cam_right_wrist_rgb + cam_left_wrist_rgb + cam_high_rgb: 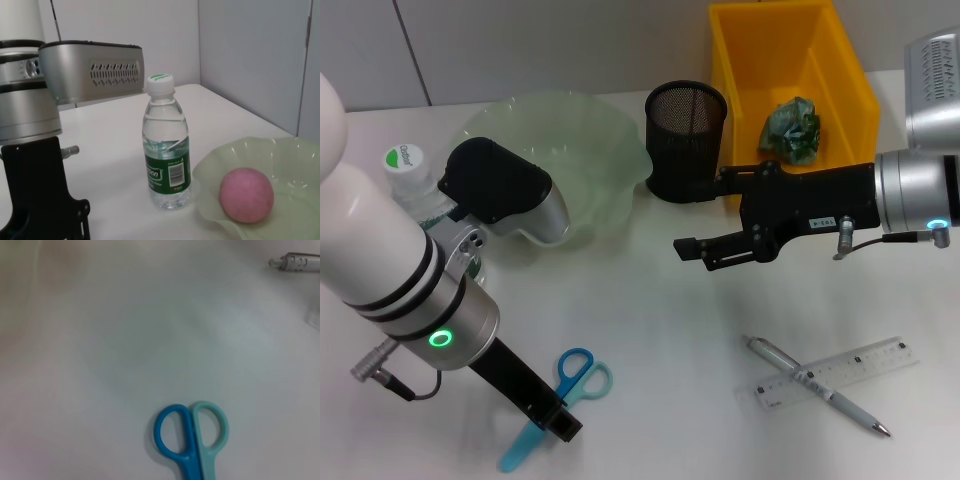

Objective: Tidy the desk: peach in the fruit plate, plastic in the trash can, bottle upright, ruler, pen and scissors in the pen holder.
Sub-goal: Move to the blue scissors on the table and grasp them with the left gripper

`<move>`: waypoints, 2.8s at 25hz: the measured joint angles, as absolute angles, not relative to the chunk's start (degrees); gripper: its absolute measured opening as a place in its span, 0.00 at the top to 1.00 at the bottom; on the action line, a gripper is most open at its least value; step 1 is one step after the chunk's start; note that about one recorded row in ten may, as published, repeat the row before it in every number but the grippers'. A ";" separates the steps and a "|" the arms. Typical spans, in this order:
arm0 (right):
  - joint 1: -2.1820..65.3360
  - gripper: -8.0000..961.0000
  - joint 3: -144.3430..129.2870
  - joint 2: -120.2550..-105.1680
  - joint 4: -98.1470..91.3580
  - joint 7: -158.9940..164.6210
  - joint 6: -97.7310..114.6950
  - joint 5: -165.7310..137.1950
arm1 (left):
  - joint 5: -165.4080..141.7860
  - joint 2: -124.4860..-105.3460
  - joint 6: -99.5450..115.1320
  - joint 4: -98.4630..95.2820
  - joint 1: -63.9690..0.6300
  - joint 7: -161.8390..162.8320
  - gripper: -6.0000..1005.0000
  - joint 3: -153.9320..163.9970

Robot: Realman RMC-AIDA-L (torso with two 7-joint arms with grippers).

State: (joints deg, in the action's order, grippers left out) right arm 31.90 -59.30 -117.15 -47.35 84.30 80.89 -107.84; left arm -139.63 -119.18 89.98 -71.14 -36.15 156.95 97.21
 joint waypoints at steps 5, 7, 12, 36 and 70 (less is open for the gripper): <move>31.90 0.15 -59.31 -117.16 -47.38 84.40 80.89 -107.84 | -139.87 -119.15 89.77 -71.03 -36.24 156.82 0.47 96.80; 31.91 0.15 -59.32 -117.15 -47.38 84.46 80.88 -107.84 | -139.87 -119.15 89.77 -71.03 -36.24 156.82 0.48 96.80; 31.97 0.15 -59.32 -117.21 -47.36 84.49 80.91 -107.84 | -139.92 -119.09 89.57 -68.72 -36.97 156.12 0.48 96.51; 32.05 0.15 -59.41 -117.33 -47.27 84.64 80.95 -107.84 | -140.72 -119.08 89.38 -68.11 -37.09 155.24 0.52 96.77; 32.25 0.15 -59.50 -117.33 -47.37 84.14 80.68 -107.84 | -142.61 -119.18 95.14 -66.62 -42.10 160.15 0.54 96.84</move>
State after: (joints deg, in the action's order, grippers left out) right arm 32.25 -59.50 -117.33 -47.37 84.14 80.68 -107.84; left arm -142.61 -119.18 95.14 -66.62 -42.10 160.15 96.84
